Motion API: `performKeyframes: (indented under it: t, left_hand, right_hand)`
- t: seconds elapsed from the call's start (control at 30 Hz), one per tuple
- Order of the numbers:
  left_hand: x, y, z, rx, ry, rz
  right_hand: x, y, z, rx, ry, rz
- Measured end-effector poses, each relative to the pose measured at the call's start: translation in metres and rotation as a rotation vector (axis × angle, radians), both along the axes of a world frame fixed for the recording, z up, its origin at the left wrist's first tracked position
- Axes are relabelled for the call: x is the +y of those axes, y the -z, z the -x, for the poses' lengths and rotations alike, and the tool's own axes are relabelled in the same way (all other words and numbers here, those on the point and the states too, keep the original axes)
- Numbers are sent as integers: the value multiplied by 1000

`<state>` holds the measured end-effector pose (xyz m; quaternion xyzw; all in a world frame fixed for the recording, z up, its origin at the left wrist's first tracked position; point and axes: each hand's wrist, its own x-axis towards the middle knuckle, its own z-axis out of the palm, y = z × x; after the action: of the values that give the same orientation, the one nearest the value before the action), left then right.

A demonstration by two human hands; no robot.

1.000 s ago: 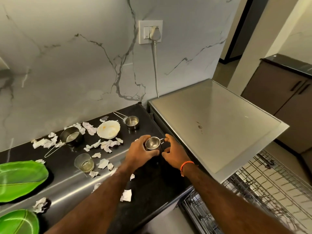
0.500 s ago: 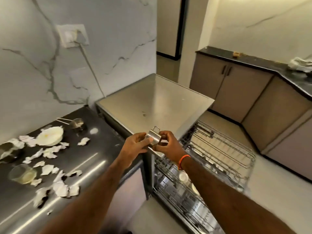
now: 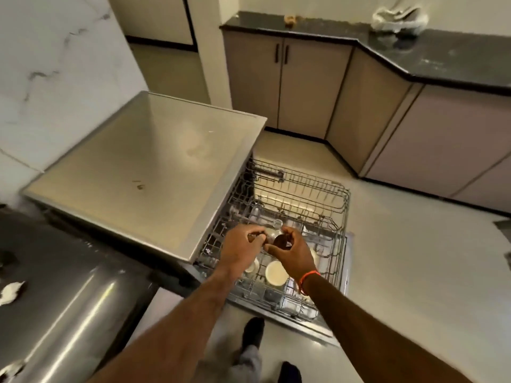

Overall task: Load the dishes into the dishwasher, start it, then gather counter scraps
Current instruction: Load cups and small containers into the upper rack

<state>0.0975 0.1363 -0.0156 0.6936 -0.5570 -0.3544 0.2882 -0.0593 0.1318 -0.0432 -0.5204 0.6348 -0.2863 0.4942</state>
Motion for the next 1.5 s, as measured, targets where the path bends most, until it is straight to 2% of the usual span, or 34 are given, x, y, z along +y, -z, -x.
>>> performKeyframes:
  t: [0.13, 0.33, 0.57, 0.8, 1.17, 1.5]
  left_hand:
    - [-41, 53, 19, 30, 108, -224]
    - [-88, 137, 19, 118, 181, -460]
    - [-134, 202, 10, 48, 278, -521]
    - [-137, 237, 11, 7, 319, -603]
    - [-145, 217, 6, -26, 299, -605]
    - [-105, 115, -4, -67, 239, -455]
  right_hand:
    - [-24, 44, 13, 84, 101, -91]
    - [-64, 118, 9, 179, 78, -227]
    - [-105, 173, 7, 250, 65, -297]
    - [-117, 201, 5, 324, -6, -362]
    - [-121, 196, 5, 444, -111, -374]
    - [-108, 109, 13, 530, -279, -190]
